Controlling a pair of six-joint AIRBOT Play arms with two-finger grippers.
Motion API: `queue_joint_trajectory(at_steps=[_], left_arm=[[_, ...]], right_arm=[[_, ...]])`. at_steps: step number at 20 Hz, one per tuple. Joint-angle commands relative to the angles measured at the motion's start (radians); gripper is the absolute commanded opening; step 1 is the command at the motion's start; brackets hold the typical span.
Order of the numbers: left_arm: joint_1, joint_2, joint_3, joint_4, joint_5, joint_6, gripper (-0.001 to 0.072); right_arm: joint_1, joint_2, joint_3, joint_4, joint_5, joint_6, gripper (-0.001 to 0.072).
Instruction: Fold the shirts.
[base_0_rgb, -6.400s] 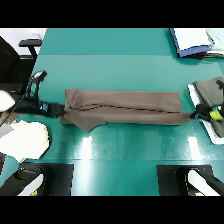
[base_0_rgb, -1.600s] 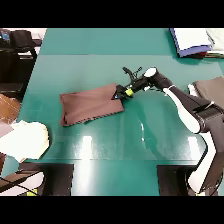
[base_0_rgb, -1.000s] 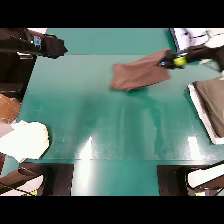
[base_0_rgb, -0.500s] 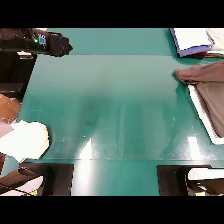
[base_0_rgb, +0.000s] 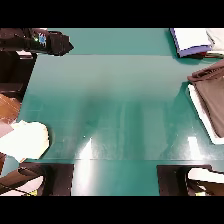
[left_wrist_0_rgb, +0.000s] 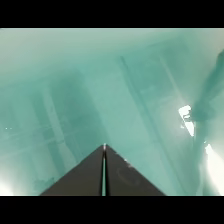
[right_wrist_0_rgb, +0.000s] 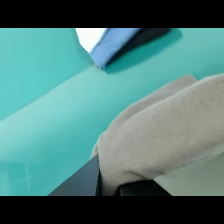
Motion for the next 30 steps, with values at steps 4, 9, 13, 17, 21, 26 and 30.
queue_joint_trajectory(at_steps=[4, 9, 13, 17, 21, 26, 30], left_arm=[[0.000, 0.000, 0.000, 0.000, -0.031, 0.012, 0.0025], [0.000, 0.000, 0.000, 0.000, -0.052, 0.034, 0.0025], [0.000, 0.001, 0.000, 0.000, -0.056, 0.034, 0.0026], [0.000, 0.001, 0.000, 0.001, -0.056, 0.058, 0.0025], [0.000, 0.001, 0.000, 0.001, -0.056, 0.060, 0.0026], [0.000, 0.001, 0.000, 0.000, -0.056, 0.060, 0.0026], [0.000, 0.001, 0.000, 0.016, -0.052, 0.060, 0.0026]], right_arm=[[-0.064, 0.085, 0.000, -0.025, 0.111, -0.010, 0.0022], [-0.156, 0.108, -0.002, -0.135, 0.285, -0.006, 0.0022], [-0.183, 0.160, -0.161, -0.228, 0.304, -0.006, 0.0022], [-0.238, 0.254, -0.401, -0.320, 0.299, -0.006, 0.0024], [-0.332, 0.306, -0.560, -0.371, 0.285, -0.007, 0.0649], [-0.275, 0.344, -0.517, -0.114, 0.252, -0.011, 0.0649], [0.027, 0.355, -0.409, -0.043, 0.206, -0.010, 0.0648]])
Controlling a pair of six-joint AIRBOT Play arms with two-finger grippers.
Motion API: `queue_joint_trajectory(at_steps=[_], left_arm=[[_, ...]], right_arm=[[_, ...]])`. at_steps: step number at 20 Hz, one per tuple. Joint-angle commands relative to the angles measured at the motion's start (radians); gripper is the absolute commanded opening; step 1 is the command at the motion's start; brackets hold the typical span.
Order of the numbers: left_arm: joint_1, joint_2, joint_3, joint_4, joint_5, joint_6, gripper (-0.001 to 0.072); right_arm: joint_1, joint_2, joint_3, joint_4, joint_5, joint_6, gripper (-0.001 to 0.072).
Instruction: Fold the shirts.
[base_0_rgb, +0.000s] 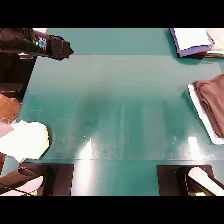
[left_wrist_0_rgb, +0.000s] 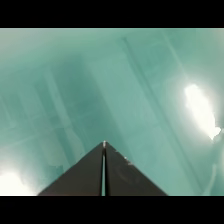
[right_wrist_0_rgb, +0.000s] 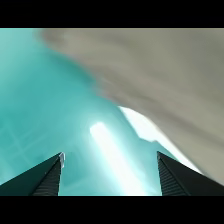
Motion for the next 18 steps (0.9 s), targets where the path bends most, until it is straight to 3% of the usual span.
queue_joint_trajectory(at_steps=[1, 3, 5, 7, 8, 12, 18], left_arm=[[0.000, 0.001, 0.000, 0.014, -0.006, 0.000, 0.0026], [0.000, 0.001, 0.000, 0.012, 0.012, 0.000, 0.0026], [0.000, 0.001, 0.000, 0.008, 0.030, 0.000, 0.0026], [0.000, 0.001, 0.000, 0.006, 0.034, 0.000, 0.0026], [0.000, 0.001, 0.000, 0.005, 0.034, 0.000, 0.0026], [0.000, 0.001, 0.000, 0.004, 0.034, 0.000, 0.0026], [0.000, 0.001, 0.000, 0.003, 0.034, 0.000, 0.0026]], right_arm=[[0.258, 0.006, 0.082, 0.075, -0.042, -0.001, 0.0648], [0.425, -0.002, 0.117, 0.074, -0.071, -0.001, 0.0600], [0.566, -0.014, 0.142, 0.072, -0.100, -0.002, 0.0462], [0.693, -0.024, 0.156, 0.067, -0.127, -0.003, 0.0130], [0.738, -0.027, 0.156, 0.067, -0.139, -0.010, 0.0024], [0.843, -0.049, 0.156, 0.068, -0.143, -0.018, 0.0023], [0.850, -0.059, 0.156, 0.068, -0.108, -0.018, 0.0023]])
